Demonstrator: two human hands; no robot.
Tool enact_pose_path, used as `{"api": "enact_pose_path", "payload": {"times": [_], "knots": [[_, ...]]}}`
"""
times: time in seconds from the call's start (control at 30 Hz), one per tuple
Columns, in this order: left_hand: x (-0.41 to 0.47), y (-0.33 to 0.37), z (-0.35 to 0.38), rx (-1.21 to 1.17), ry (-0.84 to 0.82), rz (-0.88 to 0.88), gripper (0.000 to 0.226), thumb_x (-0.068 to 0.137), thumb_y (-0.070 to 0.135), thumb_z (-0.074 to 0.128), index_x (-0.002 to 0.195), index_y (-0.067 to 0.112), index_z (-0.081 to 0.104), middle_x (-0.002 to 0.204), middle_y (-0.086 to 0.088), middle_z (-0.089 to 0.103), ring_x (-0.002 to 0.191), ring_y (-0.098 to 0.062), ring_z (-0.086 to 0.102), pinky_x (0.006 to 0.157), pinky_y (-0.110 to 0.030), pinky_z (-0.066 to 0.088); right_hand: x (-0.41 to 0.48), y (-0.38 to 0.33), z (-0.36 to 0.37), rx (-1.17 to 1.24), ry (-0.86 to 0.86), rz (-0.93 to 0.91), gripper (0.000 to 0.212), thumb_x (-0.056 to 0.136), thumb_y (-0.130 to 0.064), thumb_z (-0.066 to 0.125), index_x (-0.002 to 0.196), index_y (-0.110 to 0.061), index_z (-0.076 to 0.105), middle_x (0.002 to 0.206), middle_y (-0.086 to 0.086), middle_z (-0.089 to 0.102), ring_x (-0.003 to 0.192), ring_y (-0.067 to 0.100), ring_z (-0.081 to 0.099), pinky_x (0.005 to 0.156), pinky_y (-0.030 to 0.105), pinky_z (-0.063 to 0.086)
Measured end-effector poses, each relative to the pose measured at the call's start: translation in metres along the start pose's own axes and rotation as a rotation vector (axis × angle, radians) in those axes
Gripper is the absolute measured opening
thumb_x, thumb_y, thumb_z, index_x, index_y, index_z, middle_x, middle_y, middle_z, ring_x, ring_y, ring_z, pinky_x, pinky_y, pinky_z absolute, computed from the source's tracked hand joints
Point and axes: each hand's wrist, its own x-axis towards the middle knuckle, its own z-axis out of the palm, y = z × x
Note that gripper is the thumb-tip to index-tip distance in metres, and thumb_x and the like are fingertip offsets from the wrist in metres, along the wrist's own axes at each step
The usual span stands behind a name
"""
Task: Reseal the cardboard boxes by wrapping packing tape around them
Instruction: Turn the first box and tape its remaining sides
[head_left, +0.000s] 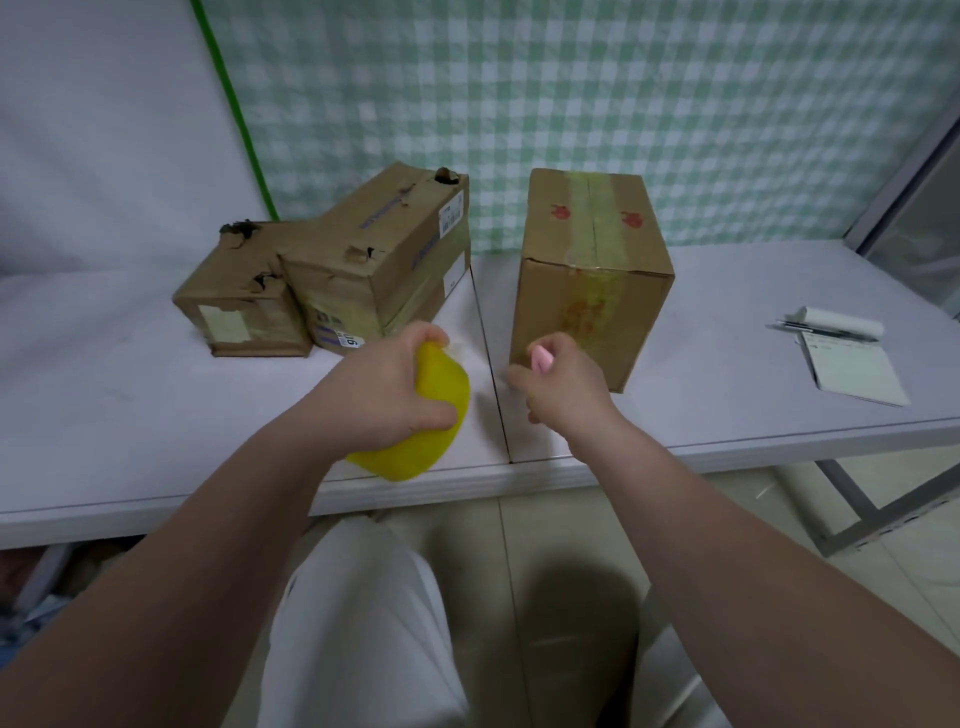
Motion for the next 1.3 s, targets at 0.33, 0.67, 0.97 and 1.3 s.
{"api": "enact_pose_path", "payload": {"times": [0.33,0.67,0.97,1.3], "knots": [[0.019,-0.046,0.024,0.449,0.154,-0.165,0.076,0.076,0.029,0.067,0.142,0.027,0.029,0.089,-0.003,0.054,0.092,-0.029,0.059,0.067,-0.034,0.046,0.009,0.008,0.051,0.061,-0.271,0.124,0.044,0.085,-0.004,0.052,0.124,0.010,0.035,0.128,0.030,0.048,0.103,0.039,0.058,0.105,0.056,0.038],[0.049,-0.016,0.032,0.312,0.359,0.046,0.055,0.084,0.046,0.060,0.130,0.018,0.049,0.114,-0.014,0.044,0.111,-0.034,0.046,0.089,-0.042,0.044,0.002,-0.011,-0.019,-0.230,0.396,-0.460,0.028,0.086,-0.033,0.068,0.108,-0.017,0.068,0.104,0.000,0.066,0.096,0.017,0.060,0.084,0.028,0.047],[0.111,0.082,0.027,-0.028,0.234,0.268,0.060,0.088,0.057,0.052,0.141,0.031,0.043,0.154,-0.009,0.027,0.143,-0.018,0.020,0.110,-0.029,0.020,0.060,-0.002,-0.091,-0.548,0.626,-0.536,0.093,0.064,-0.074,0.064,0.135,-0.015,0.050,0.133,0.014,0.049,0.121,0.032,0.046,0.103,0.041,0.036],[0.150,0.094,0.060,-0.502,0.236,0.235,0.053,0.093,0.051,0.047,0.142,0.037,0.032,0.153,0.008,0.026,0.140,-0.009,0.026,0.111,-0.027,0.023,0.090,0.028,-0.084,-0.619,0.761,-0.690,0.066,0.093,-0.060,0.030,0.131,-0.013,0.056,0.143,0.012,0.047,0.132,0.033,0.039,0.112,0.047,0.015]]}}
